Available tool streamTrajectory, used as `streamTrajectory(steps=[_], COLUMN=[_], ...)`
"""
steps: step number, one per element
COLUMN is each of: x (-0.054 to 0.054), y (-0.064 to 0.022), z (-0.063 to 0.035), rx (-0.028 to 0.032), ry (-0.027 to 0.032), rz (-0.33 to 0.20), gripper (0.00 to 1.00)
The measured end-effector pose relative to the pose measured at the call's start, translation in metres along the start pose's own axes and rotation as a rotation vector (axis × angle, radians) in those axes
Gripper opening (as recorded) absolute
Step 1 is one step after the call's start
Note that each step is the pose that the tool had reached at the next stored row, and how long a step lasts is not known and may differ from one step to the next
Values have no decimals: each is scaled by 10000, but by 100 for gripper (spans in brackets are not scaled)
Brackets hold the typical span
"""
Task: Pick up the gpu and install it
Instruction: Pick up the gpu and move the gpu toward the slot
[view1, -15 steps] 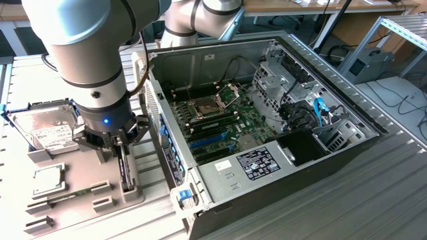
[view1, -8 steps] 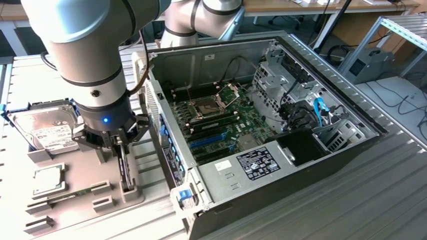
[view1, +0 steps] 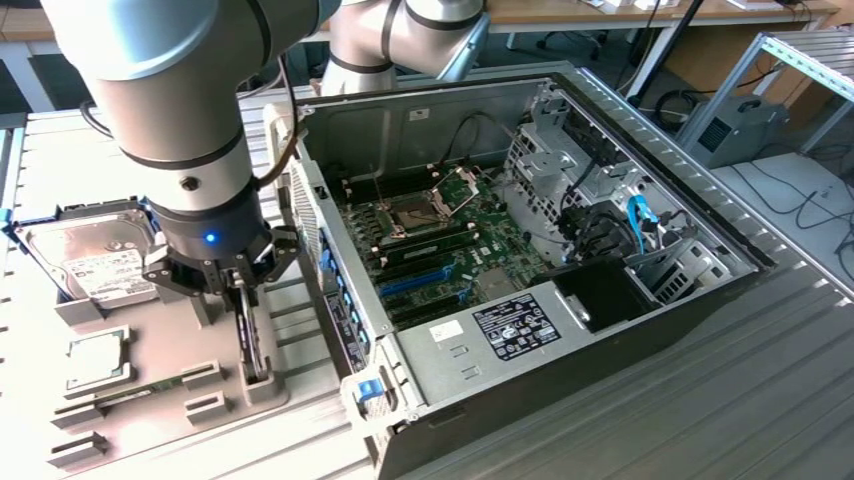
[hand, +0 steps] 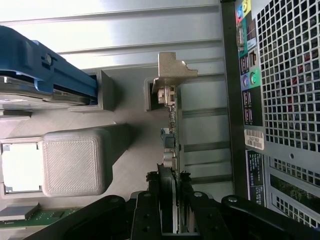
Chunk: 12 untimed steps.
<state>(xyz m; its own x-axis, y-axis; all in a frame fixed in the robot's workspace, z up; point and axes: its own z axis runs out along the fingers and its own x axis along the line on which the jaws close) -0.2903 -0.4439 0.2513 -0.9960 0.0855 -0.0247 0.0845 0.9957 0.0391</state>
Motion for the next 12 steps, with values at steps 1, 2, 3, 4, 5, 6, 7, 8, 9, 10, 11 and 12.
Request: streamTrajectory(steps=[1,2,3,4,5,6,7,8,9,10,11,12], x=[0,0,0,0,0,-1,0,0,-1,-1,-1,-1], y=[0,0,1,1,1,1,1,1,1,1,1,1], z=[-5,-8,-8,-8,-10,-12,-15,-20,-22,-23,-23,-26], rx=[1,-1,-1,-2,-2,-1,0,2,0,0,-2,0], ry=[1,0,-1,-2,-2,-1,0,2,0,0,-2,-1], rz=[0,0,0,0,0,0,0,0,0,0,0,0], gripper=[27,27,27,27,27,27,27,27,27,27,27,27])
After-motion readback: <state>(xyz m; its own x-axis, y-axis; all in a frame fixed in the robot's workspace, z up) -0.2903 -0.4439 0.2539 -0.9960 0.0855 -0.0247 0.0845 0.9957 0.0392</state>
